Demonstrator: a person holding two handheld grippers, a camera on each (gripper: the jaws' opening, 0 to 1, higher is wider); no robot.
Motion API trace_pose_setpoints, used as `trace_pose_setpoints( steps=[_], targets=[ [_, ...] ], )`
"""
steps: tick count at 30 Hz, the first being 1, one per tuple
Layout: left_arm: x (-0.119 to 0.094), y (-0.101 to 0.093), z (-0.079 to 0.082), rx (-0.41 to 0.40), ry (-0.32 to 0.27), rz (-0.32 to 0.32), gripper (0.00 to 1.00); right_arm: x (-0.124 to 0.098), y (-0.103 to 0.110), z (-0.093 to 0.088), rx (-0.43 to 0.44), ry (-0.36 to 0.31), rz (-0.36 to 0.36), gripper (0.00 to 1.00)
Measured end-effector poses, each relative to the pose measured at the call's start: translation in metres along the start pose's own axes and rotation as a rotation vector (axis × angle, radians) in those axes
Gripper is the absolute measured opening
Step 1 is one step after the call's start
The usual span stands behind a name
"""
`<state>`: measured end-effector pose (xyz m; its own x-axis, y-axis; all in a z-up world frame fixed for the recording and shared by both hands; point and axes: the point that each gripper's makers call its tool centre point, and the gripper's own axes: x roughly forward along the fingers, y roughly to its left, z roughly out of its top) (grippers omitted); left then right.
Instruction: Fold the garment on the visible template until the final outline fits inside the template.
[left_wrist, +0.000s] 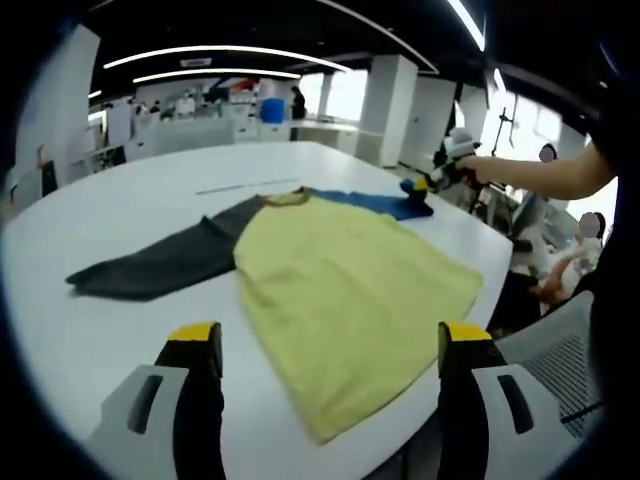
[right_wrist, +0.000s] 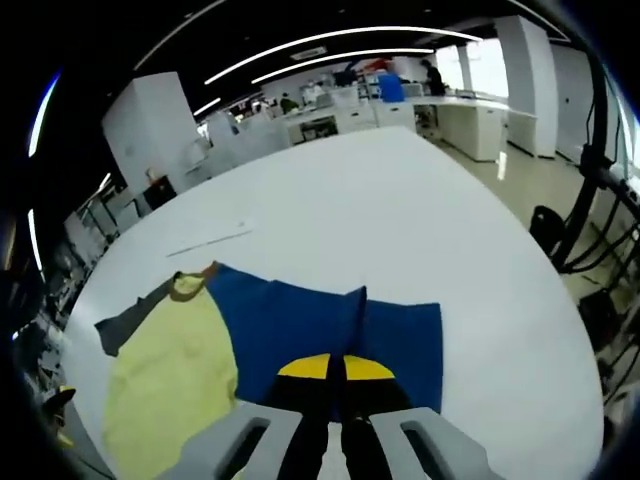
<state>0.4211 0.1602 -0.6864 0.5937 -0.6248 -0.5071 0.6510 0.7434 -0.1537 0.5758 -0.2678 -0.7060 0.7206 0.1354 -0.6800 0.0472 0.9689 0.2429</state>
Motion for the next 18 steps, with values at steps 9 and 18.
trace_pose_setpoints(
  steps=[9, 18],
  targets=[
    [-0.001, -0.003, -0.003, -0.004, 0.003, -0.004, 0.85, 0.016, 0.018, 0.006, 0.005, 0.005, 0.038, 0.0],
    [-0.002, -0.004, -0.004, -0.004, 0.001, -0.008, 0.85, 0.027, 0.042, 0.007, -0.013, 0.012, 0.074, 0.0]
  ],
)
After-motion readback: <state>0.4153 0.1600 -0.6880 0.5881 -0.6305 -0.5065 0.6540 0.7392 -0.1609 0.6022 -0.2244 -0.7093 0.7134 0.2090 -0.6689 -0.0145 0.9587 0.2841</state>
